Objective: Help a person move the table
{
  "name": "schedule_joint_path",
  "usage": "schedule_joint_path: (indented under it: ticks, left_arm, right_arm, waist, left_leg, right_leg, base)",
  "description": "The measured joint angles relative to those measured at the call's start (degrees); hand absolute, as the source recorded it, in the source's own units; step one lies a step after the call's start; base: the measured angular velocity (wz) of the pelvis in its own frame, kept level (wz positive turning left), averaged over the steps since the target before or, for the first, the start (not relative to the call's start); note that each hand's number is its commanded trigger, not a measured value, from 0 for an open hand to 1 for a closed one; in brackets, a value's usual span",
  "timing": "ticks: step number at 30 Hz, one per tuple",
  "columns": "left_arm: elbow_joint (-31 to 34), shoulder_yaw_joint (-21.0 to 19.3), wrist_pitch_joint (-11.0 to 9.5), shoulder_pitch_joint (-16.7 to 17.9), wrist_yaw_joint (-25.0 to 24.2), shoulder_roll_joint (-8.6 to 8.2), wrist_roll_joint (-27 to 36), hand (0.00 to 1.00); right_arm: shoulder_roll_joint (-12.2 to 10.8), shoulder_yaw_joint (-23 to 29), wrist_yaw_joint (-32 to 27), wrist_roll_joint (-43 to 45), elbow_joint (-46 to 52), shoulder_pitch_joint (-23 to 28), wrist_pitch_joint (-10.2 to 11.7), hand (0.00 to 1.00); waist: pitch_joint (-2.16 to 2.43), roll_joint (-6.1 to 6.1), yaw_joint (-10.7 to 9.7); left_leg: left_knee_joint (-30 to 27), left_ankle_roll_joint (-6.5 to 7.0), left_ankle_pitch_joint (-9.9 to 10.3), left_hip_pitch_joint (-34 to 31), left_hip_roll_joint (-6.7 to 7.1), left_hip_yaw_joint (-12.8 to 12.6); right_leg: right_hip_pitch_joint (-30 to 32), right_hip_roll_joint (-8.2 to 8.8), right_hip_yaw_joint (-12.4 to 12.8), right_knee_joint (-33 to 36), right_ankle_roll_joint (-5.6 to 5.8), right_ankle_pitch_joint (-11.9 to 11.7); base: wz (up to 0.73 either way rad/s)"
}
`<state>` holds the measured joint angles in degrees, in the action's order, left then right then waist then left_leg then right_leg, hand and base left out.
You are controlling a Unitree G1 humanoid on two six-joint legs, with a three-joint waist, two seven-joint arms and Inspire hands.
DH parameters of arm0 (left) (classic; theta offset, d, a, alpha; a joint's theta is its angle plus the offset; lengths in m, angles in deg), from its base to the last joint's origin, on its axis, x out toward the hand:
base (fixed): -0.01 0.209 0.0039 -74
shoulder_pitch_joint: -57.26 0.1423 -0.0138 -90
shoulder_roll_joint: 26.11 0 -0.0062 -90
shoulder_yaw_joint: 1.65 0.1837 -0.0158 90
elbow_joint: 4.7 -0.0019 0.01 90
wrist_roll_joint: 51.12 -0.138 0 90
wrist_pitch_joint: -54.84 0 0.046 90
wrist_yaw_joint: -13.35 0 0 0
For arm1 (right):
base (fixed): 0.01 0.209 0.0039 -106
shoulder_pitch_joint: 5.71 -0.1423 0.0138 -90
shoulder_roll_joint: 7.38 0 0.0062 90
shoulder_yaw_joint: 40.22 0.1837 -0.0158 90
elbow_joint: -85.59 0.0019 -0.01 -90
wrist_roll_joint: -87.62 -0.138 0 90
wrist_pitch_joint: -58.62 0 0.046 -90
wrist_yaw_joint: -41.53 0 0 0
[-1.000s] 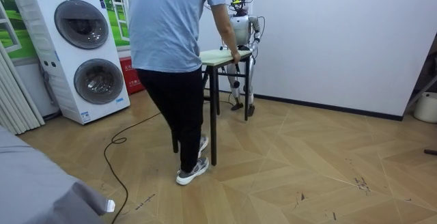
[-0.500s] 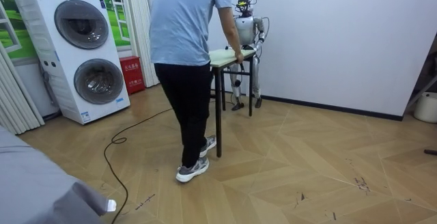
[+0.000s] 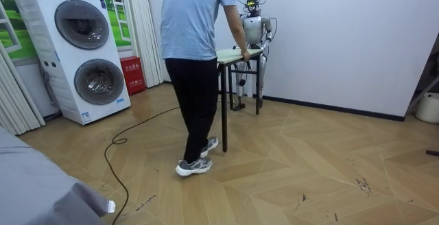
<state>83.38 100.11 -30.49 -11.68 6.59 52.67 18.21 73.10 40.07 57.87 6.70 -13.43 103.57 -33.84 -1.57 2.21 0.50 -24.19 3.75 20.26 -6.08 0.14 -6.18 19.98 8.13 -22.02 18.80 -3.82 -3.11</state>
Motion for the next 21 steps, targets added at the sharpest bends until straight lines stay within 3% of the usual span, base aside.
schedule_joint_path:
  ticks: [1,2,3,4,6,8,9,11,15,21]
  left_arm:
    - [0.0,0.0,0.0,0.0,0.0,-0.02,0.0,1.00]
    - [0.0,0.0,0.1,0.0,0.0,-0.01,-0.2,1.00]
    - [0.0,0.3,0.2,0.0,0.1,-0.01,-0.5,1.00]
    - [0.0,0.5,0.2,0.2,0.1,0.05,-1.0,1.00]
    - [0.0,0.4,0.1,0.4,0.0,0.17,-1.9,1.00]
    - [0.0,0.2,-0.1,0.5,-0.2,0.55,-2.3,1.00]
    - [0.0,0.0,-0.1,0.7,-0.2,0.63,-2.5,1.00]
    - [-0.4,-0.4,-0.6,0.9,-0.4,0.17,-2.8,1.00]
    - [-0.5,-0.5,-1.5,1.9,-1.3,0.35,-2.7,1.00]
    - [-0.5,-0.4,-2.6,3.6,-2.6,0.05,-2.2,1.00]
  right_arm:
    - [-0.1,0.1,0.0,0.0,0.0,0.0,0.0,1.00]
    - [-0.3,0.2,0.0,0.0,0.0,0.5,-0.1,1.00]
    - [-0.5,0.4,0.1,-0.3,0.3,1.6,0.0,1.00]
    - [-0.6,0.3,0.4,-0.8,0.8,3.1,0.0,1.00]
    - [-0.7,-0.5,1.2,-2.0,1.1,4.6,0.1,1.00]
    - [-0.6,-1.8,1.2,-2.2,1.0,4.6,0.5,1.00]
    - [-0.4,-2.4,1.0,-2.4,1.0,4.6,1.0,1.00]
    - [-0.4,-2.8,0.8,-2.4,1.0,4.3,1.8,1.00]
    - [-0.1,-3.7,0.7,-2.3,1.0,4.2,2.1,1.00]
    - [1.5,-5.0,1.0,-2.3,1.1,3.4,2.6,1.00]
  waist:
    - [0.01,-0.09,-0.1]
    - [0.03,-0.36,-0.6]
    - [0.04,-0.35,-1.2]
    - [0.03,-0.40,-2.0]
    - [0.14,-1.17,-1.8]
    - [0.10,-1.72,-0.7]
    - [0.10,-1.75,0.6]
    - [0.12,-1.58,1.8]
    - [0.12,-2.11,2.6]
    - [0.12,-3.18,3.5]
  left_leg:
    - [0.1,0.23,-0.3,-0.2,0.22,0.1]
    - [0.7,0.61,-1.0,-0.3,0.62,0.1]
    - [1.0,0.66,-1.5,-0.2,0.32,-0.3]
    - [1.5,0.23,-2.1,0.0,-0.69,-2.3]
    - [3.7,-0.25,-3.5,1.0,-0.92,-4.3]
    - [4.7,-0.68,-4.2,1.2,-0.76,-5.0]
    - [5.0,-0.96,-4.4,1.4,-0.78,-5.6]
    - [5.6,-1.26,-4.5,1.5,-1.15,-6.0]
    - [7.0,-1.96,-5.5,1.8,-1.90,-5.9]
    - [7.9,-2.31,-5.7,2.3,-2.52,-4.6]
  right_leg:
    - [0.0,0.00,0.9,-0.3,0.46,-0.4]
    - [0.0,-0.05,3.5,0.2,1.50,-0.5]
    - [0.0,0.68,5.7,3.6,3.45,1.7]
    - [-0.6,1.67,6.9,9.1,4.86,5.8]
    - [-2.6,2.42,8.1,13.2,6.48,10.1]
    - [-4.2,1.80,8.6,11.2,7.02,11.3]
    - [-5.1,0.81,9.1,8.0,6.98,11.3]
    - [-6.3,-0.56,9.4,4.3,5.32,10.4]
    - [-8.1,-2.53,9.2,-0.5,4.81,8.4]
    - [-9.8,-3.35,7.4,-3.3,4.67,7.9]
  base:
    - [0.22]
    - [0.46]
    - [0.81]
    - [0.78]
    - [0.50]
    - [-0.07]
    - [-0.41]
    - [-0.30]
    - [-0.05]
    - [0.09]
